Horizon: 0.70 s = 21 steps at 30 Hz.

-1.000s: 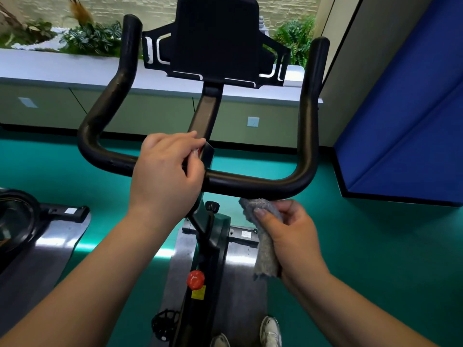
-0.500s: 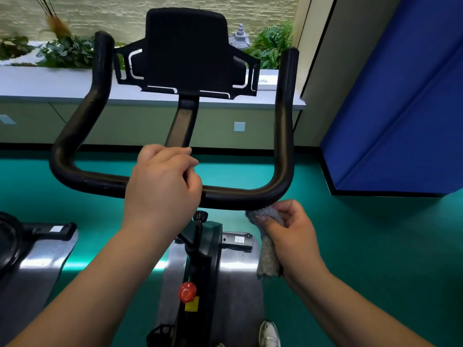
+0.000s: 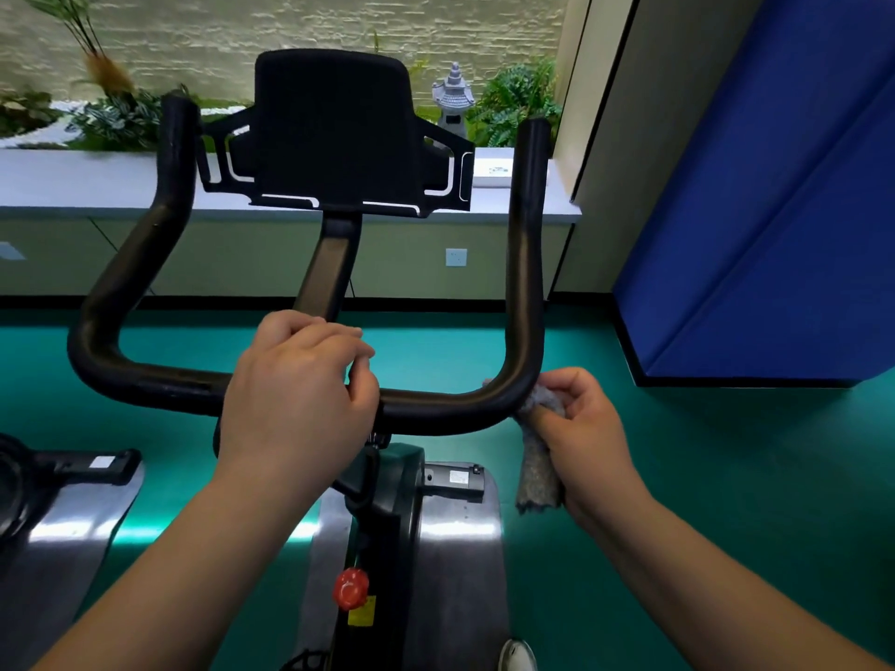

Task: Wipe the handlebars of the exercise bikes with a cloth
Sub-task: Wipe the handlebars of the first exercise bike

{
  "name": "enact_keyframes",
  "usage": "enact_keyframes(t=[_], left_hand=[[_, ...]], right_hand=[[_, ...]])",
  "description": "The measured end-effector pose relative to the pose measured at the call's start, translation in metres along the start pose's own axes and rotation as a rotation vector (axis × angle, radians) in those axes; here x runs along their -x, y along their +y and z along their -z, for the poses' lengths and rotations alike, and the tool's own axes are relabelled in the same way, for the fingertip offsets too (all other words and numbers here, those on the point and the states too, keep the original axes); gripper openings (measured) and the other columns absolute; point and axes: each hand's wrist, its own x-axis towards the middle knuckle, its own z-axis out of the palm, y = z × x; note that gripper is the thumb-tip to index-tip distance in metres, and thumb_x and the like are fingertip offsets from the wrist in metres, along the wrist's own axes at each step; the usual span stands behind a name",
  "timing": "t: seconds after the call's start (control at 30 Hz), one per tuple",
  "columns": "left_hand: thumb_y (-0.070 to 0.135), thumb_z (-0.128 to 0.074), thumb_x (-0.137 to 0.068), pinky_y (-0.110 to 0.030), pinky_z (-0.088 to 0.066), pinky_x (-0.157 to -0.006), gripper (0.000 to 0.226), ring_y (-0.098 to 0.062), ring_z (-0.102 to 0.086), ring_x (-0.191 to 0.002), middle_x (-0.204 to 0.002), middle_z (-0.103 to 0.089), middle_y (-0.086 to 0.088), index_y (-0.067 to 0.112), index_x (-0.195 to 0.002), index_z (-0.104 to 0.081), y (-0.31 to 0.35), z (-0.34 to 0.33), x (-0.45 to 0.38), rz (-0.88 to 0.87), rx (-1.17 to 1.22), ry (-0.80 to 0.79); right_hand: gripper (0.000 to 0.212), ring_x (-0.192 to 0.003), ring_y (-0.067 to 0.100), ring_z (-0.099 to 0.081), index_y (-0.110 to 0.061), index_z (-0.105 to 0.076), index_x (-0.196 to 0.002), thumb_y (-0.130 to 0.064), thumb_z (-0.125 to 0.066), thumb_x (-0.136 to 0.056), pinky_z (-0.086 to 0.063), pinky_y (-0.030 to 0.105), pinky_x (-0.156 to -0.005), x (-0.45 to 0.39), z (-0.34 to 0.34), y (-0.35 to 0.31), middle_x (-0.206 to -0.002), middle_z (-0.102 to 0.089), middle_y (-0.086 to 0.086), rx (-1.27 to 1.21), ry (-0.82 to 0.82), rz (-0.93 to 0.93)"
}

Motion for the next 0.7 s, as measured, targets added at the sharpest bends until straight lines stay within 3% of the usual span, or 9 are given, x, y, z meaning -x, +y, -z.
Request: enact_keyframes(t=[0.07,0.13,0.4,0.53,0.7], left_hand=[[0.024,-0.05,-0.082,-0.035,-0.045,-0.083,0.028,-0.024,-0.054,-0.097,-0.095,-0.073,0.005,0.016,-0.089,-0.077,0.002,-0.001,-0.003,-0.004,-0.003,-0.004],[0.024,-0.051,-0.081,-0.035,-0.046,-0.081,0.028,-0.024,-0.055,-0.094,-0.094,-0.073,0.005,0.016,-0.088,-0.077,0.004,-0.002,-0.005,-0.009,-0.002,-0.002],[0.026,-0.051,-0.081,-0.036,-0.049,-0.079,0.027,-0.021,-0.054,-0.095,-0.092,-0.073,0.006,0.016,-0.086,-0.076,0.004,-0.003,-0.006,0.029,0.027,0.012],[0.025,-0.052,-0.081,-0.034,-0.048,-0.077,0.025,-0.02,-0.055,-0.092,-0.088,-0.072,0.006,0.016,-0.084,-0.076,0.004,-0.003,-0.006,0.045,0.029,0.041],[0.025,-0.052,-0.081,-0.033,-0.048,-0.076,0.025,-0.02,-0.055,-0.092,-0.087,-0.072,0.006,0.015,-0.085,-0.075,0.005,-0.003,-0.005,0.053,0.023,0.041]], right_hand=[[0.031,-0.097,0.041,-0.065,-0.023,-0.058,-0.084,0.007,-0.065,-0.08,-0.054,0.049,-0.088,-0.009,0.004,-0.002,-0.1,-0.069,0.021,0.004,-0.022,0.009],[0.034,-0.102,0.044,-0.063,-0.029,-0.059,-0.081,0.004,-0.065,-0.08,-0.048,0.058,-0.093,-0.016,0.006,-0.006,-0.102,-0.069,0.023,0.013,-0.037,0.012],[0.032,-0.099,0.042,-0.065,-0.029,-0.061,-0.078,0.003,-0.063,-0.079,-0.047,0.063,-0.089,-0.052,0.003,-0.027,-0.1,-0.069,0.021,0.058,-0.03,0.023],[0.021,-0.084,0.03,-0.064,-0.015,-0.058,-0.085,0.004,-0.065,-0.081,-0.052,0.059,-0.084,-0.076,0.001,-0.045,-0.094,-0.067,0.02,0.103,0.03,0.059],[0.022,-0.075,0.003,-0.061,-0.018,-0.06,-0.089,0.004,-0.062,-0.083,-0.054,0.031,-0.078,-0.085,0.005,-0.064,-0.089,-0.065,-0.004,0.187,0.088,0.188]])
